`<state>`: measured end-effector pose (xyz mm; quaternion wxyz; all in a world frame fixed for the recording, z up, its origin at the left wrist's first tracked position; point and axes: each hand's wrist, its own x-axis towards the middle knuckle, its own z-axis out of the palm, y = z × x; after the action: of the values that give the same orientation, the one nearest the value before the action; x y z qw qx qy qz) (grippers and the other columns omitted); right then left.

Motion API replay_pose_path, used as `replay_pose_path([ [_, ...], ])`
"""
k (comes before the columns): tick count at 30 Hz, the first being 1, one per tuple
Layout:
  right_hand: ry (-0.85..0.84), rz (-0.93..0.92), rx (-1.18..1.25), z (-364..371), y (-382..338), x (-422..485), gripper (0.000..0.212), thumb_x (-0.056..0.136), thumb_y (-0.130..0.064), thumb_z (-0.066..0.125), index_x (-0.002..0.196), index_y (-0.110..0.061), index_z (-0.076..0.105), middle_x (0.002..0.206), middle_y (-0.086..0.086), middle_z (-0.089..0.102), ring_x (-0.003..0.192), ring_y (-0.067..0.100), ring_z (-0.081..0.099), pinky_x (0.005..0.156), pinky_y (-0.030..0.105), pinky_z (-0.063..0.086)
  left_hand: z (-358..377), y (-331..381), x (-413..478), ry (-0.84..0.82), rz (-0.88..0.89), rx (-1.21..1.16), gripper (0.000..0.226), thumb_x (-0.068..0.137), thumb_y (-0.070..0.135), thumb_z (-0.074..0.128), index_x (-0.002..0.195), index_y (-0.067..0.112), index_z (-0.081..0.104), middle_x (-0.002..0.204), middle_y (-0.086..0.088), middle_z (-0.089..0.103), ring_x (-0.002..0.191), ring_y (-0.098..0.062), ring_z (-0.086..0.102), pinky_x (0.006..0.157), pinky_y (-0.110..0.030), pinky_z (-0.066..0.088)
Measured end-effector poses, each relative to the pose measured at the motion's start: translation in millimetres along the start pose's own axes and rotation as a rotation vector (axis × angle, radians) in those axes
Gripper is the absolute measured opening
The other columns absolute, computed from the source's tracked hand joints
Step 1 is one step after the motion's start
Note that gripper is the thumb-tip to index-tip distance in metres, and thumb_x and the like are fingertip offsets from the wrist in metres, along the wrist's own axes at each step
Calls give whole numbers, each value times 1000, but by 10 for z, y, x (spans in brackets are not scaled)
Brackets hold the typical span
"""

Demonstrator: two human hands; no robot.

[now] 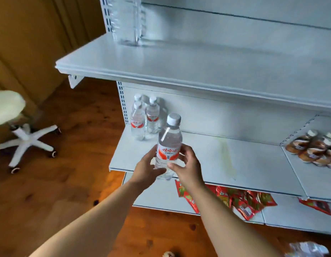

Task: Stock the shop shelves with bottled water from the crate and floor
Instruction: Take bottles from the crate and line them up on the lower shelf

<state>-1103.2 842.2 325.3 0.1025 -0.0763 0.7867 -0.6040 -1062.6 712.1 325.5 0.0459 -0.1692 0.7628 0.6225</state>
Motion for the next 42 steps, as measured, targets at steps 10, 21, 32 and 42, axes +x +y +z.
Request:
replay_pose_path([
  [10, -45, -82, -31, 701, 1136, 1668, 59, 69, 8, 71, 119, -18, 53, 110, -7, 61, 106, 12, 59, 75, 4, 45, -85, -1026, 1729, 179, 18, -38, 71, 80, -2, 66, 140, 27, 39, 133, 2, 53, 115, -23, 55, 86, -28, 48],
  [21, 58, -263, 10, 1038, 1672, 2442, 57, 73, 1, 72, 120, -23, 52, 114, -4, 62, 110, 13, 58, 100, 37, 47, -130, -1416, 2494, 451, 173, 140, 62, 82, 19, 70, 138, 28, 44, 123, -5, 58, 110, -24, 56, 94, -40, 49],
  [32, 85, -329, -27, 1140, 1709, 2536, 51, 77, -2, 70, 121, -19, 52, 111, -4, 60, 104, 8, 57, 93, 22, 46, 17, -1616, 2616, 677, 262, 287, 46, 90, 29, 57, 135, 22, 49, 123, -6, 61, 107, -25, 61, 92, -34, 48],
  [42, 85, -255, -90, 1089, 1666, 2417, 65, 79, -13, 72, 135, -16, 40, 129, 3, 52, 119, 14, 50, 89, 19, 41, 89, -1606, 2392, 687, 158, 339, 44, 89, 26, 60, 130, 11, 52, 127, -11, 58, 109, -30, 60, 95, -39, 47],
])
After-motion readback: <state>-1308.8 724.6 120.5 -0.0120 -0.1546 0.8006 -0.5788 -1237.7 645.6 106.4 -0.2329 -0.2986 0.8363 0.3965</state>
